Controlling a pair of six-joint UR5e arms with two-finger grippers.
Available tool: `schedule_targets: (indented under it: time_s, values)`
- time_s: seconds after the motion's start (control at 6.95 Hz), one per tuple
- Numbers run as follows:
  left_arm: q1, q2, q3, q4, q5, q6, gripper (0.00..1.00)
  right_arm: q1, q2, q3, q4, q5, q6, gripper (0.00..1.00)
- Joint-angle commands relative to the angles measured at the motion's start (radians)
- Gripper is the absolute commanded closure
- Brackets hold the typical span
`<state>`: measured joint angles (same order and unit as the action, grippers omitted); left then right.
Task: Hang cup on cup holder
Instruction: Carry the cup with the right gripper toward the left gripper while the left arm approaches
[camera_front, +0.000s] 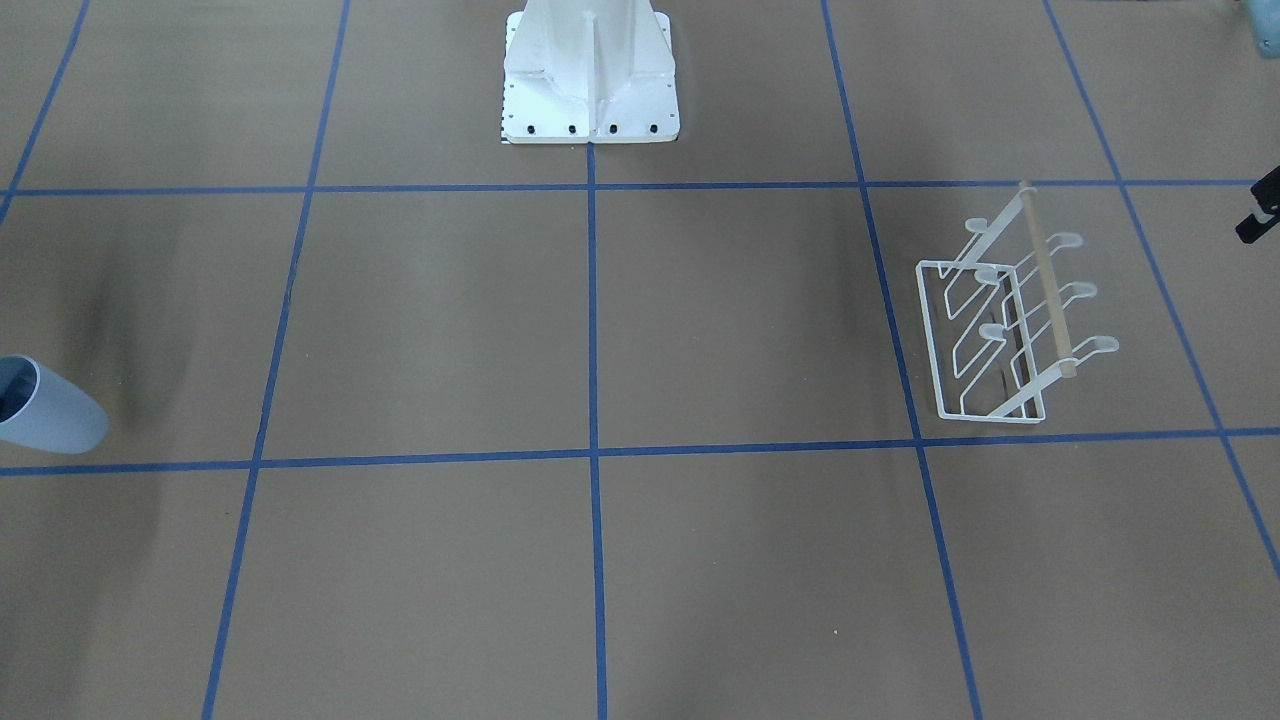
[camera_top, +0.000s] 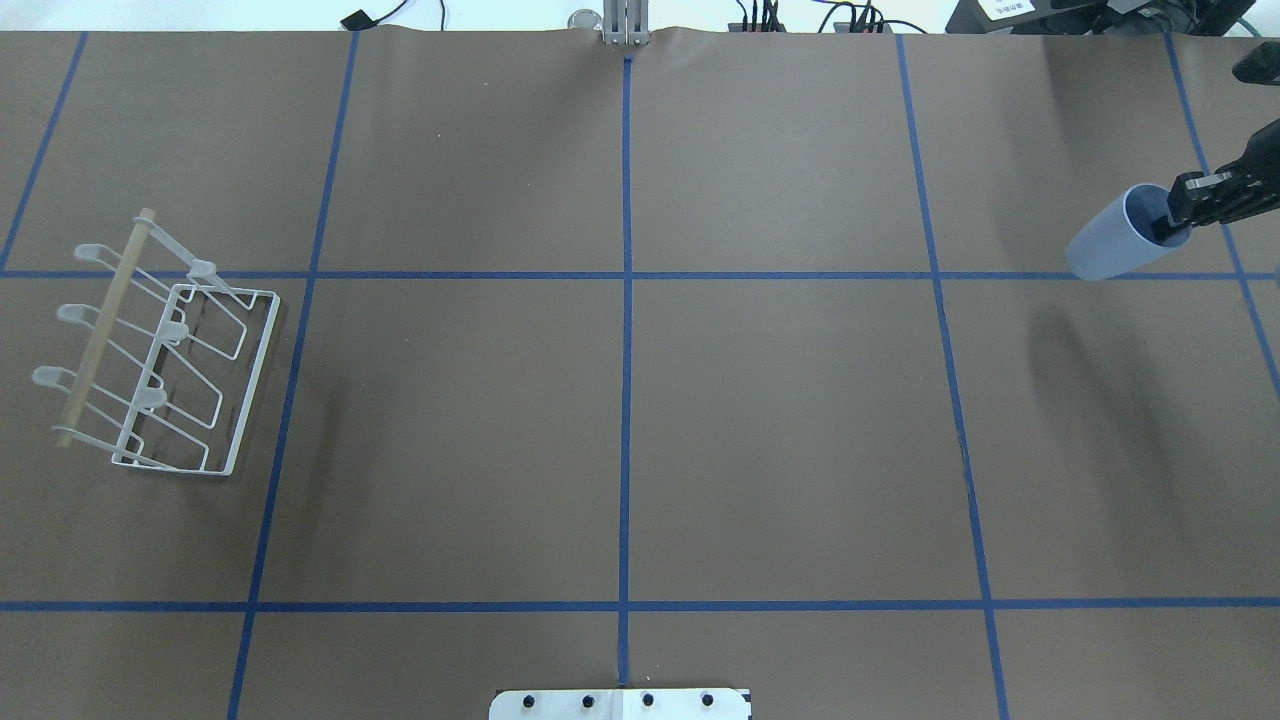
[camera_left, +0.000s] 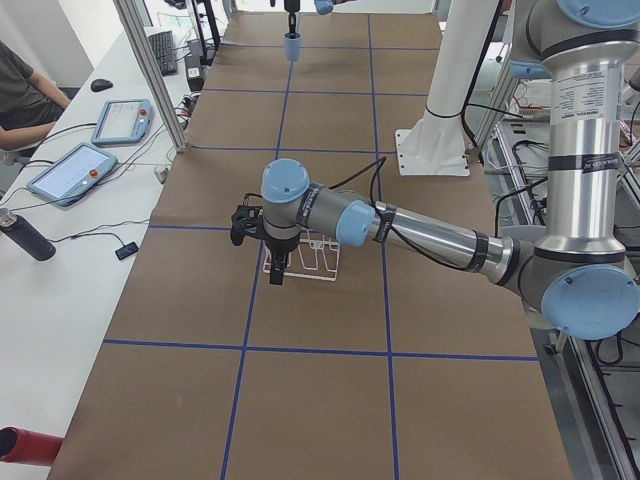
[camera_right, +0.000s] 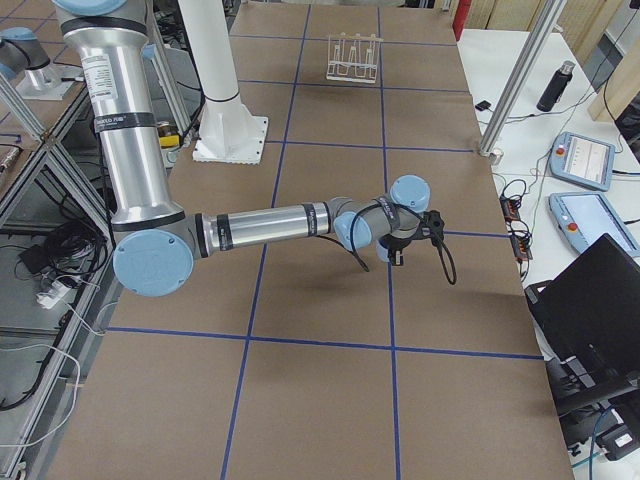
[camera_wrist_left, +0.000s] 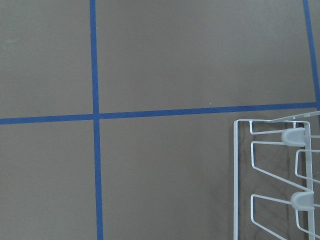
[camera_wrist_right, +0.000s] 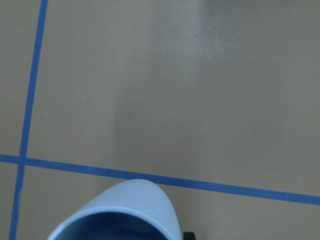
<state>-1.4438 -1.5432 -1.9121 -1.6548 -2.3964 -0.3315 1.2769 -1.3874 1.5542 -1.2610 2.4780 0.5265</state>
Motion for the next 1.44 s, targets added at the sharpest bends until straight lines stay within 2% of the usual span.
schedule_targets:
  time_s: [0.0,0.14,0.29,0.58,0.72,0.86,1.01,1.15,1.29]
  values:
    - [0.061,-0.104,-0.016,-0.002,-0.003,-0.134,0.01,-0.026,0.042,0.079,0.046,0.113,0.276,1.0]
    - [0.087,-0.16,-0.018,-0.005,-0.003,-0.2,0.01,-0.04,0.048,0.084,0.137,0.183,0.371,1.0]
    - [0.121,-0.181,-0.016,-0.072,-0.001,-0.286,0.01,-0.048,0.051,0.086,0.252,0.214,0.509,1.0]
    - [0.199,-0.184,-0.01,-0.253,0.011,-0.528,0.01,-0.079,0.083,0.09,0.488,0.226,0.826,1.0]
    - [0.215,-0.199,-0.01,-0.261,0.013,-0.564,0.01,-0.123,0.102,0.096,0.6,0.167,1.045,1.0]
    - [0.22,-0.208,-0.01,-0.26,0.011,-0.575,0.01,-0.192,0.138,0.099,0.683,0.056,1.26,1.0]
    - [0.227,-0.23,-0.01,-0.26,0.013,-0.616,0.01,-0.285,0.149,0.116,0.788,-0.112,1.481,1.0]
    - [0.239,-0.248,-0.008,-0.261,0.011,-0.664,0.01,-0.363,0.151,0.121,0.878,-0.228,1.58,1.0]
    - [0.267,-0.286,-0.005,-0.266,0.011,-0.745,0.01,-0.413,0.186,0.121,0.906,-0.296,1.663,1.0]
